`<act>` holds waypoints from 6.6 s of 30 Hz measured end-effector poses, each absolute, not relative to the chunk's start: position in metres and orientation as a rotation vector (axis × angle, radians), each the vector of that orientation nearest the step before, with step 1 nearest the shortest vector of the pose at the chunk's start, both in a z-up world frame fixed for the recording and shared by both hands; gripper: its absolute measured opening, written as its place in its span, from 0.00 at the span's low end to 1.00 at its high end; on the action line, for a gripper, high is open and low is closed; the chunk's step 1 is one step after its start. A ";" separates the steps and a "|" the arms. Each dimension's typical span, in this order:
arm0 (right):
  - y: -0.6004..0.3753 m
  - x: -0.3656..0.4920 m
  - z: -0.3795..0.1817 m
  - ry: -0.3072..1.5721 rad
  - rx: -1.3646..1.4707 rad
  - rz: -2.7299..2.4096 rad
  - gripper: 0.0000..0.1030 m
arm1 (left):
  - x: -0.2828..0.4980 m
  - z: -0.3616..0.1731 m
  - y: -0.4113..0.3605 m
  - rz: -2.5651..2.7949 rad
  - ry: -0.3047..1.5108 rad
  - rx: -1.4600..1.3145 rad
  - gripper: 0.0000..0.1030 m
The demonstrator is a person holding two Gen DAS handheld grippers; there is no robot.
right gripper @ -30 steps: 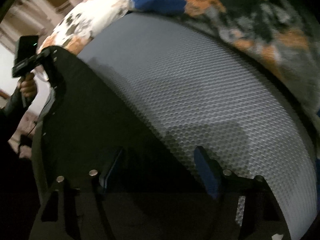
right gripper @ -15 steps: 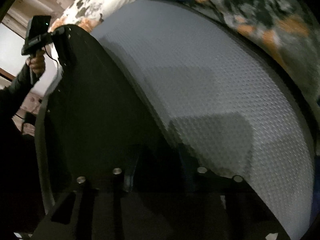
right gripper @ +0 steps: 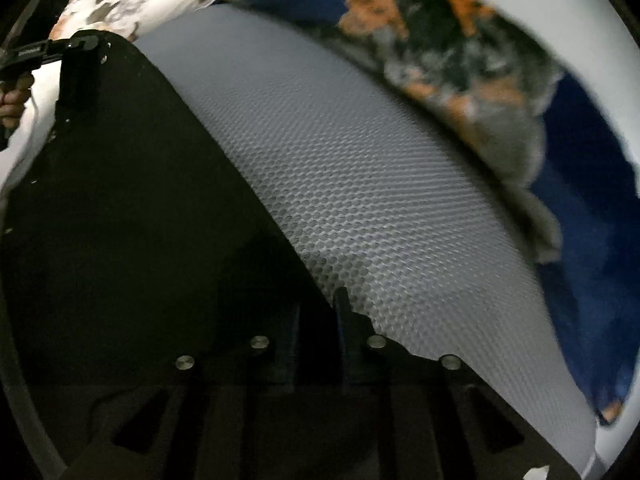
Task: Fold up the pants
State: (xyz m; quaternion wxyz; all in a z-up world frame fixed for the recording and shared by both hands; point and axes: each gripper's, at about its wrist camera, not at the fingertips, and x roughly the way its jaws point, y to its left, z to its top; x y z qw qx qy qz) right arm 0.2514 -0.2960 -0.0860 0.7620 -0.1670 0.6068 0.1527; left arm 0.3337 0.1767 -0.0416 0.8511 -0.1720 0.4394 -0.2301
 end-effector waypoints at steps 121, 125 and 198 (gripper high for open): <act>-0.198 -0.056 -0.083 1.392 0.243 0.027 0.17 | 0.042 -0.005 0.009 -0.818 1.072 0.173 0.42; -0.204 -0.060 -0.083 1.385 0.261 0.033 0.18 | 0.036 -0.029 -0.052 -0.937 1.109 0.231 0.42; -0.474 -0.018 -0.035 0.898 0.673 -0.448 0.03 | 0.054 -0.097 -0.102 -1.000 1.314 0.043 0.12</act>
